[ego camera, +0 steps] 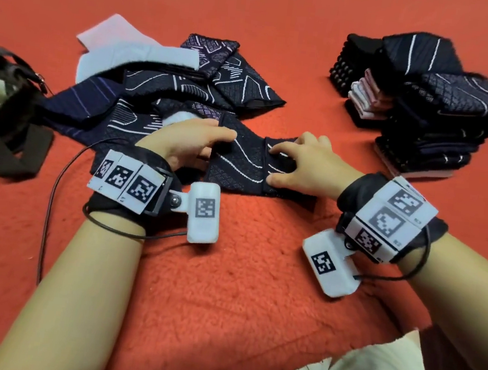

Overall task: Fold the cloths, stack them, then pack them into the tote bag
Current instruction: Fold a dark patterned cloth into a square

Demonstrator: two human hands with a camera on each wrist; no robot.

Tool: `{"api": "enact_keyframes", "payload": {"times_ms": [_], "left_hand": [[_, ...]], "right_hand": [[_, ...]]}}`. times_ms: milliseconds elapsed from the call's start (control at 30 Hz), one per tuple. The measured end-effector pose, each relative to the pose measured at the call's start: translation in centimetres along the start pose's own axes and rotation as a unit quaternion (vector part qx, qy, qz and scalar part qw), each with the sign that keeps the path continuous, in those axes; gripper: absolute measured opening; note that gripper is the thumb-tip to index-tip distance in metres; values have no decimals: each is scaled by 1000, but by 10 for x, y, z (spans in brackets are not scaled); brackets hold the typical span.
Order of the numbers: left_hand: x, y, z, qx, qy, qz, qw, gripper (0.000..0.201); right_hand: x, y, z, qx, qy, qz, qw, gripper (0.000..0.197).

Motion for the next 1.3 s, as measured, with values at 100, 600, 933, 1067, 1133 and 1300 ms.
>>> {"api": "enact_keyframes", "payload": {"times_ms": [100,600,933,1067,1133,1300], "left_hand": [[-5,5,6,34,-2,-66,997,10],[-21,76,14,5,71,-70,995,11],[-20,88,15,35,83,-101,991,26],[-19,68,9,-32,75,-76,994,19],[-13,59,4,-47,61,-85,993,20],[-5,61,4,39,-5,-94,995,15]], "right_hand": [[0,5,0,-4,6,-2,1000,60],[-30,-3,14,-96,147,-518,837,32],[-40,15,3,-157,196,-428,868,38],[-45,23,2,-171,183,-416,874,38],[-47,26,4,-170,178,-416,876,38],[-52,29,3,-161,171,-410,881,40]]}}
Point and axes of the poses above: each hand's wrist, its own z-axis away from the middle knuckle, its own y-axis out of the palm, x = y × z, the point moved 2 cm from there along -z, towards the middle knuckle, and after that the axes turned 6 degrees about -x, right-handed, at the moved point
